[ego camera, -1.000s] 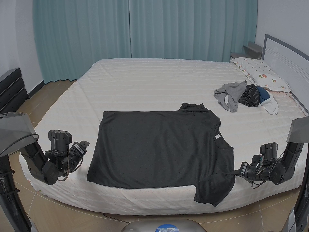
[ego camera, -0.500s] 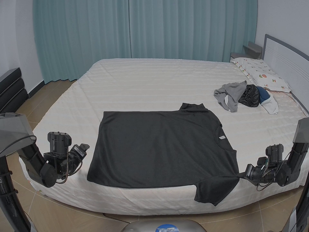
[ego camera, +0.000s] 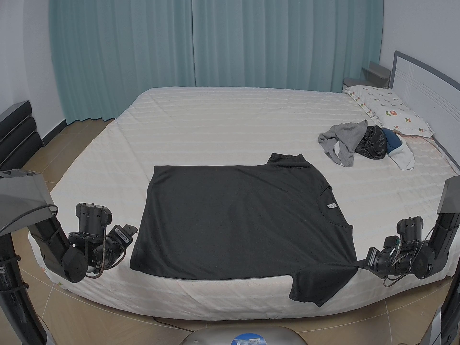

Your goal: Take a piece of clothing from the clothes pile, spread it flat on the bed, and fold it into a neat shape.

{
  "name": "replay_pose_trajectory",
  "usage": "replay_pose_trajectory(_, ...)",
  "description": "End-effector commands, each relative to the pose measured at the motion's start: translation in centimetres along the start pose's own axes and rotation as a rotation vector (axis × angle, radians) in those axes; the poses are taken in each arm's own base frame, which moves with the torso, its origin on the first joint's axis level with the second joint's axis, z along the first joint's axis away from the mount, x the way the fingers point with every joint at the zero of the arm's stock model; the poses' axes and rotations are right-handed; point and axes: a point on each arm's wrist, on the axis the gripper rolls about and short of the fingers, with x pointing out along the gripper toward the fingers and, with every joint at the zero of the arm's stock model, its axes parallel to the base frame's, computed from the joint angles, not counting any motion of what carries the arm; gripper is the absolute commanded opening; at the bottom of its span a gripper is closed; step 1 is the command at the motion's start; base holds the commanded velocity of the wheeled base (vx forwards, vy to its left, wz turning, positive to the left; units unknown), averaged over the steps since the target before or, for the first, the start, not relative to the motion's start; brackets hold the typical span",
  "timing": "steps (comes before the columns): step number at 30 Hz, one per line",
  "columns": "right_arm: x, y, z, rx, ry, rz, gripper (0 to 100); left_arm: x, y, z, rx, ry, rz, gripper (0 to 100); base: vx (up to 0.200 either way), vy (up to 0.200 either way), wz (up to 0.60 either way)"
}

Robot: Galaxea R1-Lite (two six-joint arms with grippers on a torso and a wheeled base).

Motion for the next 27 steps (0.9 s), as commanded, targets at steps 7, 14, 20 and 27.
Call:
replay_pose_trajectory(7,0.2,-0.6,0.5,0.012,-0.020,-0.005,0,0.9,0.8,-0.9,0.047,0.039,0.045,100,0.000,0.000,0.00)
replay_pose_trajectory(14,0.6,-0.8,0.4,0.015,-0.009,-0.004,100,0.7,1.1,-1.3,0.047,0.112,0.016,100,0.000,0.000,0.00)
replay_pose_trajectory(20,0.7,-0.7,0.5,0.009,-0.018,0.008,100,1.1,1.4,-1.5,0.059,0.168,-0.009,100,0.000,0.000,0.00)
replay_pose_trajectory(27,0.7,-0.6,0.7,0.018,-0.021,0.014,100,1.5,2.4,-1.1,0.143,0.261,-0.071,100,0.000,0.000,0.00)
